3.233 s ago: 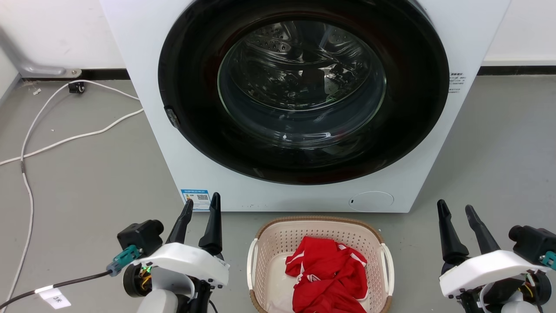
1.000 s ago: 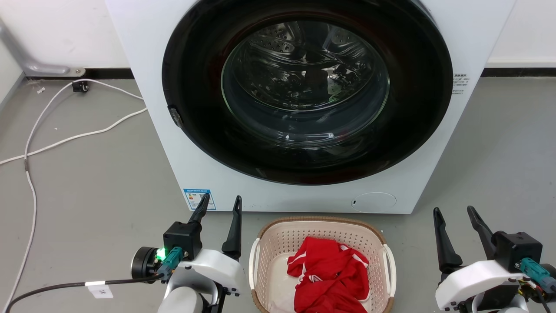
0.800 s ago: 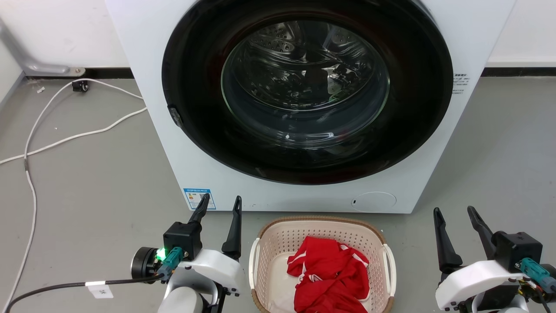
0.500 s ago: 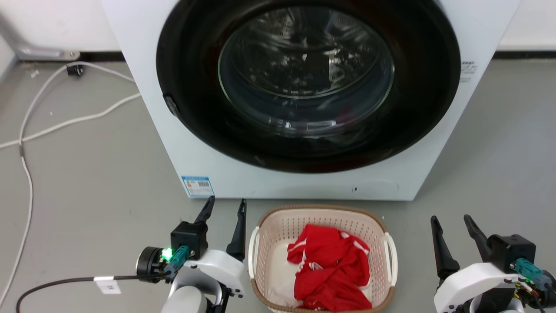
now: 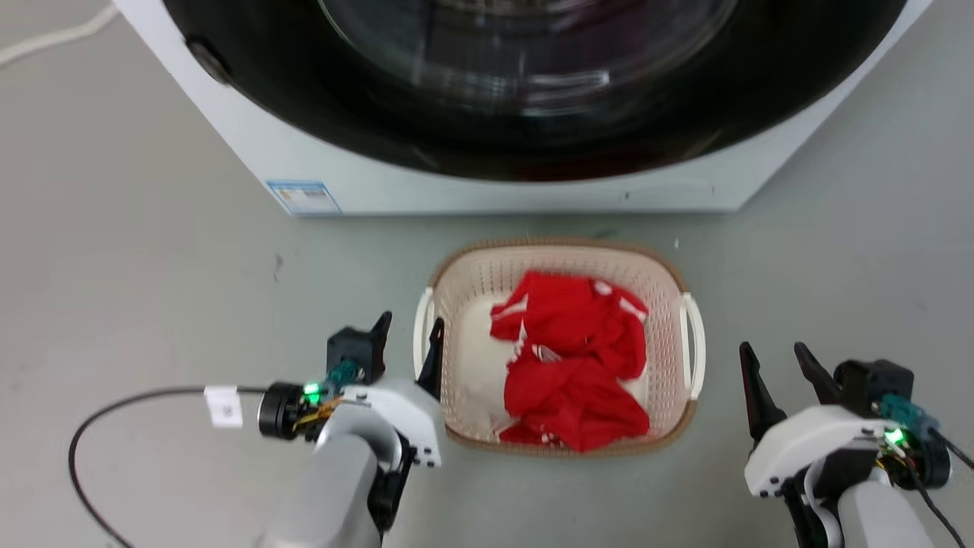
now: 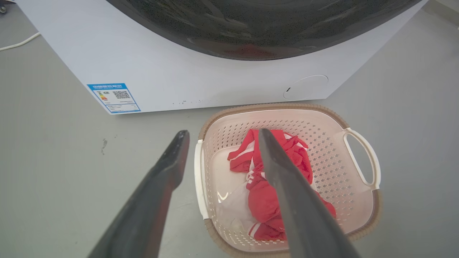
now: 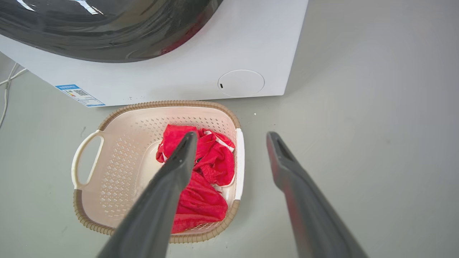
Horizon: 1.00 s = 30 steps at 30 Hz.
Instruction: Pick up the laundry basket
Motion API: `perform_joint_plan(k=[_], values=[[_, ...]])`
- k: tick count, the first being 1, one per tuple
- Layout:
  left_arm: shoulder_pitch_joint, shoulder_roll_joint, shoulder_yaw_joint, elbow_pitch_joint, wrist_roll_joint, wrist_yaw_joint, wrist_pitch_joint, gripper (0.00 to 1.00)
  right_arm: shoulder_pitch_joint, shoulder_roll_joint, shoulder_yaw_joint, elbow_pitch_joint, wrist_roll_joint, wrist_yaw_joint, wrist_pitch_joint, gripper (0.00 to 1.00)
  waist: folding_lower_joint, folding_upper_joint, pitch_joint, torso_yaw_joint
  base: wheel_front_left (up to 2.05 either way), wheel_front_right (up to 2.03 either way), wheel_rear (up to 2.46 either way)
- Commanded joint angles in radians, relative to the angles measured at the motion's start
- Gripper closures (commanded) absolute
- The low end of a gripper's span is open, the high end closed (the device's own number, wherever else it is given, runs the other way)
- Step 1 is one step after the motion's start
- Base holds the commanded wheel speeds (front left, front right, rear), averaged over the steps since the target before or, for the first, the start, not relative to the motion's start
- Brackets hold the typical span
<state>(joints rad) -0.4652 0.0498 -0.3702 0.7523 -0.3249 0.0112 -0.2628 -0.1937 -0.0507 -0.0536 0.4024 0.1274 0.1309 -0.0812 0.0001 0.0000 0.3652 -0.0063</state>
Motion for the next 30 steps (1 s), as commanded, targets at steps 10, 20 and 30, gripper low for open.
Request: perform_joint_plan(k=[10,20,30], values=[[-0.239,0.002,-0.050,0.270,-0.038,-0.019,0.020,0.00,-0.201,-0.001,0.032,0.247,0.029,0.000,-0.035,0.00,-0.0001,0.0000,0.255,-0.054,0.00,0.00,0.00],[-0.430,0.032,-0.040,0.446,-0.054,-0.033,0.068,0.00,-0.436,0.000,0.125,0.493,0.104,0.000,-0.079,0.00,-0.0001,0.0000,0.398,-0.095,0.00,0.00,0.00],[-0.561,0.044,-0.035,0.511,-0.077,-0.049,0.165,0.00,-0.644,0.000,0.219,0.684,0.188,0.000,-0.073,0.00,-0.0001,0.0000,0.474,-0.098,0.00,0.00,0.00]])
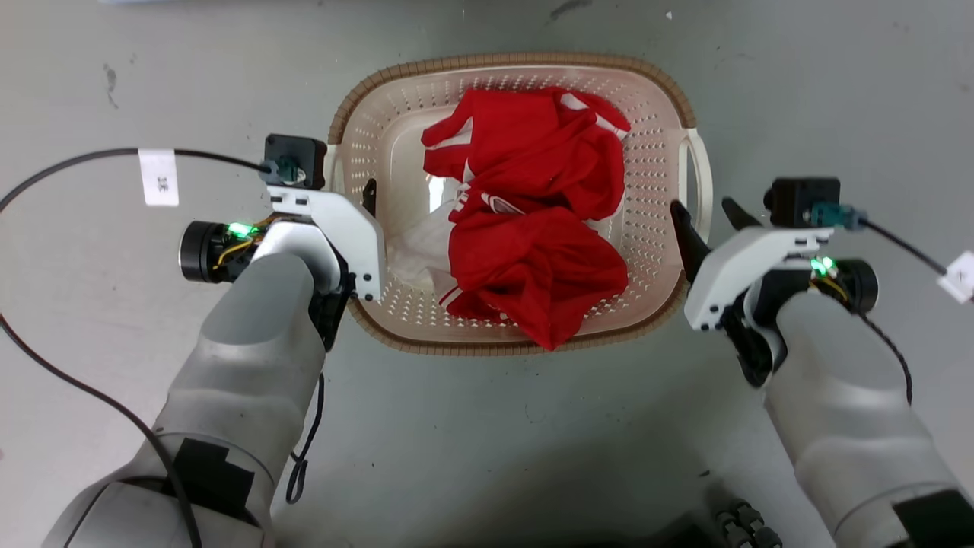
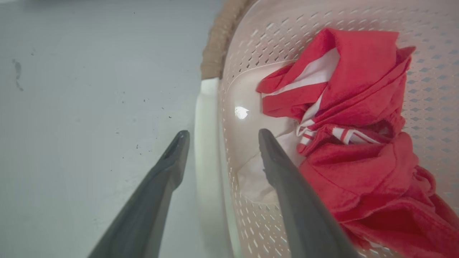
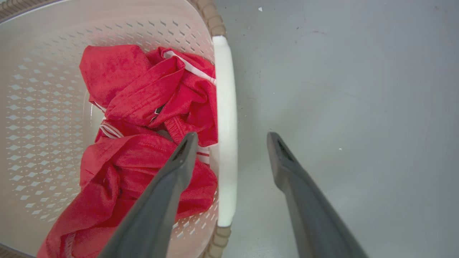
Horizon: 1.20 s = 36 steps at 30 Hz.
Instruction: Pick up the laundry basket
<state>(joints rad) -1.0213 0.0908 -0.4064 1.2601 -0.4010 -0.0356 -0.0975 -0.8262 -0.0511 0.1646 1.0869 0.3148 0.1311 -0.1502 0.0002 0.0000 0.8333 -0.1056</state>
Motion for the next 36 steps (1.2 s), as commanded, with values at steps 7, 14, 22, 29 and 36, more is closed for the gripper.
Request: perform_joint_plan(k=[7,14,22,29,36], values=[[-0.061,0.003,-0.003,0.018,-0.014,-0.008,0.060,0.00,-0.113,-0.015,0.058,0.072,0.058,-0.001,0.033,0.00,-0.0002,0.0000,0.027,0.011,0.00,0.00,0.00],[-0.077,-0.003,-0.002,0.025,-0.035,-0.024,0.116,1.00,-0.153,-0.030,0.115,0.107,0.114,-0.001,0.080,1.00,-0.0002,0.0000,0.034,0.017,0.00,0.00,0.00],[-0.068,-0.007,-0.003,0.029,-0.052,-0.036,0.131,1.00,-0.145,-0.053,0.187,0.096,0.184,-0.001,0.104,1.00,-0.0002,0.0000,0.033,0.023,0.00,0.00,0.00],[-0.043,-0.014,-0.001,0.030,-0.076,-0.044,0.164,1.00,-0.120,-0.070,0.252,0.085,0.244,-0.001,0.128,1.00,-0.0002,0.0000,0.001,0.032,0.00,0.00,0.00],[-0.005,-0.038,0.010,0.028,-0.124,-0.056,0.231,1.00,-0.072,-0.082,0.328,0.050,0.345,0.000,0.239,1.00,-0.0002,0.0000,-0.086,0.053,0.00,0.00,0.00]])
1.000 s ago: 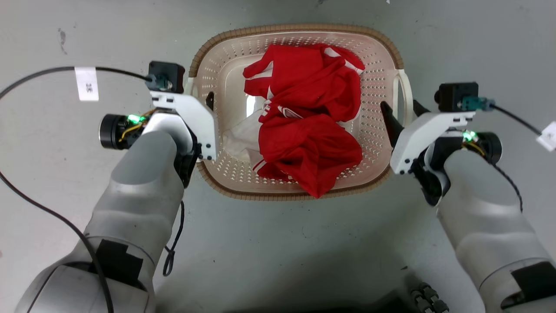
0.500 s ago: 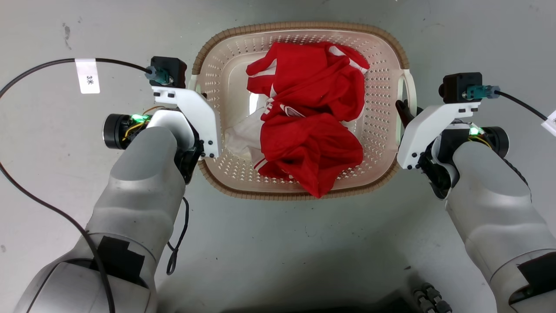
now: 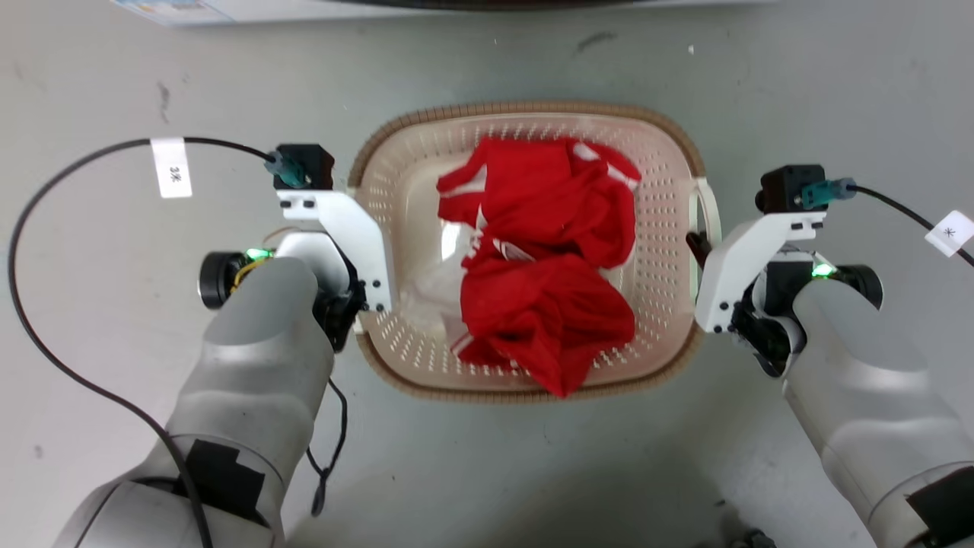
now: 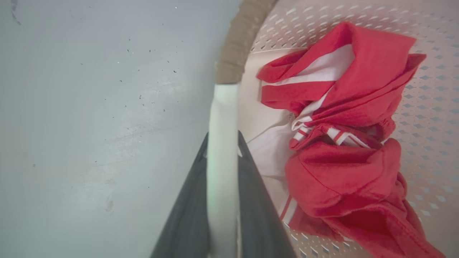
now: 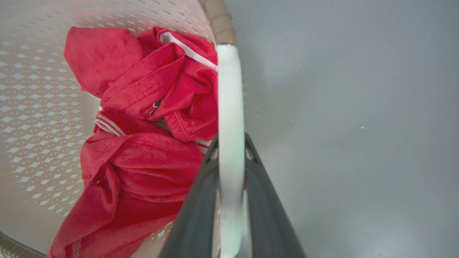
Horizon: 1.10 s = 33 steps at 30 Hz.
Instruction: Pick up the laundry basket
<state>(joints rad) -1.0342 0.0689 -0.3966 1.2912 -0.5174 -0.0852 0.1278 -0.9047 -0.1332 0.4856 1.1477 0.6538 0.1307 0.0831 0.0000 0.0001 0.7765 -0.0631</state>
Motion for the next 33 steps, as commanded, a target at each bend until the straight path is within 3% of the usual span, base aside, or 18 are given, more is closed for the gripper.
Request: perform_joint_plan(k=[1,15,33], values=[[0.017,-0.017,-0.001,-0.003,-0.013,-0.009,0.024,1.00,0.015,-0.004,0.018,-0.014,0.019,0.000,0.022,1.00,0.0000,-0.0001,-0.045,0.014,0.00,0.00,0.00],[0.113,-0.024,-0.031,-0.005,-0.117,-0.032,0.227,1.00,0.090,-0.054,0.150,-0.044,0.165,0.000,0.245,1.00,0.0000,-0.0001,-0.304,0.048,0.00,0.00,0.00],[0.197,-0.027,-0.088,-0.006,-0.223,-0.037,0.399,1.00,0.137,-0.012,0.193,0.048,0.270,0.001,0.442,1.00,0.0000,-0.0001,-0.576,0.054,0.00,0.00,0.00]])
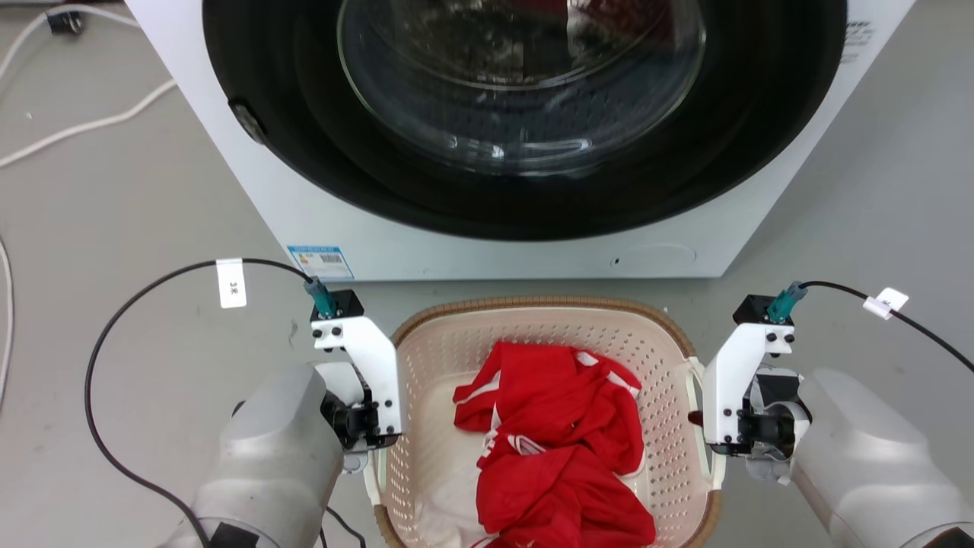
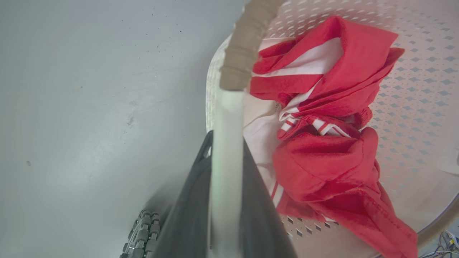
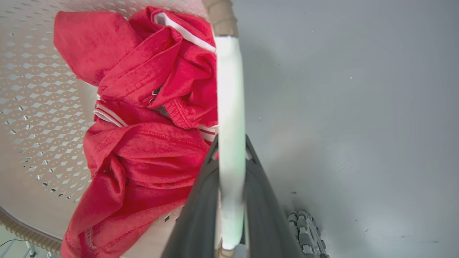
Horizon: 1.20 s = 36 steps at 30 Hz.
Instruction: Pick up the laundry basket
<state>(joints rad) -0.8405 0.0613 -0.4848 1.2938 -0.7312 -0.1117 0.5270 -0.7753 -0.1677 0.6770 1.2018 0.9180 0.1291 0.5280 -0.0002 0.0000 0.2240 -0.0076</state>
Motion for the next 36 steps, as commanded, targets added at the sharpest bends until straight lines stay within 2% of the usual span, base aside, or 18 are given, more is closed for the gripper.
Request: perform_joint_plan(k=[1,7,18,36], values=[[0.009,-0.020,-0.002,-0.009,-0.010,-0.009,0.004,1.00,0.009,0.024,0.003,-0.002,0.010,0.003,0.005,1.00,0.0002,0.0000,-0.035,-0.002,0.00,0.00,0.00],[0.055,-0.019,-0.008,-0.008,-0.020,0.008,0.032,1.00,0.028,0.035,0.001,0.031,0.028,0.003,0.049,1.00,0.0002,0.0000,-0.091,-0.009,0.00,0.00,0.00],[0.118,-0.019,-0.019,-0.008,-0.031,0.009,0.062,1.00,0.081,0.056,0.009,0.064,0.040,0.003,0.091,1.00,0.0002,0.0000,-0.170,-0.009,0.00,0.00,0.00],[0.134,-0.015,-0.033,-0.008,-0.041,0.008,0.048,1.00,0.084,0.070,0.020,0.079,0.038,0.003,0.086,1.00,0.0002,0.0000,-0.182,-0.014,0.00,0.00,0.00]])
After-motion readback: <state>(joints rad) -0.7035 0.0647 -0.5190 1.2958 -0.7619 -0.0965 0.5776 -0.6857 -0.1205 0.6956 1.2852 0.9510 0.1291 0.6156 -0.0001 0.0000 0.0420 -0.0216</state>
